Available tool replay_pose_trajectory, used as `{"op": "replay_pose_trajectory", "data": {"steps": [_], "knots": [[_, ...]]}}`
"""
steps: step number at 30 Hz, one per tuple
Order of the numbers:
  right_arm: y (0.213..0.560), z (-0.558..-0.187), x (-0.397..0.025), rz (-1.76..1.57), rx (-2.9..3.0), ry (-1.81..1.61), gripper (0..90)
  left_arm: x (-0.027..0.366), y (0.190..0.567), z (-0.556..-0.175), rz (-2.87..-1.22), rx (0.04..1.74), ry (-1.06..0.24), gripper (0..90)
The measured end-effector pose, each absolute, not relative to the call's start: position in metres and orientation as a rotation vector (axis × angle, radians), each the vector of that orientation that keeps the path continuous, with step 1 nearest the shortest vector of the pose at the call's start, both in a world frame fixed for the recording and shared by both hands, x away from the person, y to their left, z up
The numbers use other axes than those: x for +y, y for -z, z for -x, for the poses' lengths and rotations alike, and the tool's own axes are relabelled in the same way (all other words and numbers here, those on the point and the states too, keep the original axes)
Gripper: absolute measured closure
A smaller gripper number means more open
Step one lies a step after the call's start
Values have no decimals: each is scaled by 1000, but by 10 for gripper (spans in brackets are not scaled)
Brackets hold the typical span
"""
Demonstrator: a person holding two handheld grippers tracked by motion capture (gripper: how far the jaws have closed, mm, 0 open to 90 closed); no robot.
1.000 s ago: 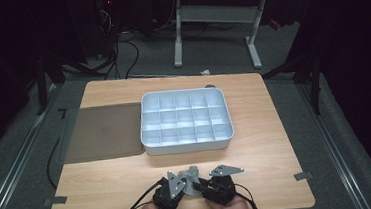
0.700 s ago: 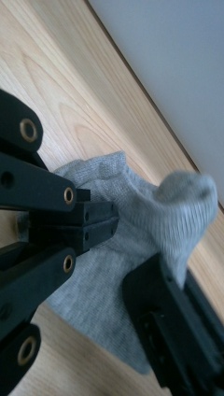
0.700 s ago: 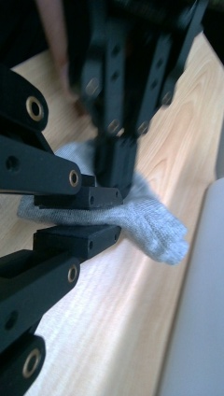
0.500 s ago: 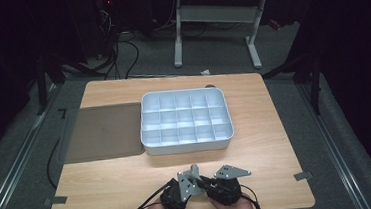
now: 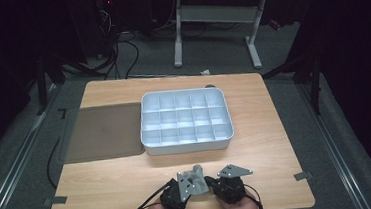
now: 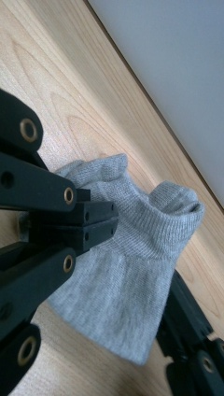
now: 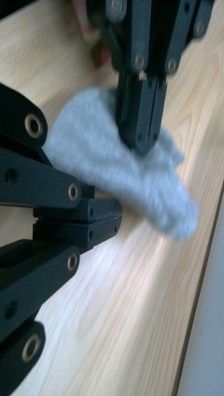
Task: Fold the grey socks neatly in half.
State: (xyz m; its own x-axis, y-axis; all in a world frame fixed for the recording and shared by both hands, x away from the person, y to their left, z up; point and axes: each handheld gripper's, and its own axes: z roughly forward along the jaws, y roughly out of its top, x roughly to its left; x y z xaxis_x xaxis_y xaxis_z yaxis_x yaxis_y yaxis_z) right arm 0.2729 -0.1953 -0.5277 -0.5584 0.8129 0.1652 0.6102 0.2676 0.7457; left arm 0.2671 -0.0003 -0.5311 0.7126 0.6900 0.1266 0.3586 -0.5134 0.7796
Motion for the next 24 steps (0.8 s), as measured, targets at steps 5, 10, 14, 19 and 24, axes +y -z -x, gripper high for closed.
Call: {"op": "replay_pose_trajectory", "data": {"steps": [5,10,14,19,24], "knots": [[519,-268,-179,-1240,2275,-1270,900,-3,531,-264,-2162,774,-592,900],[520,-267,-173,-1218,2276,-1287,900,-3,531,-264,-2163,778,-576,899],[520,-266,-174,-1235,2265,-1311,897,-3,530,-264,-2163,785,-560,899],[519,-266,-174,-1235,2251,-1328,900,-1,528,-265,-2158,791,-533,884],[520,-266,-177,-1227,2239,-1302,900,4,528,-269,-2100,839,-450,827]]}}
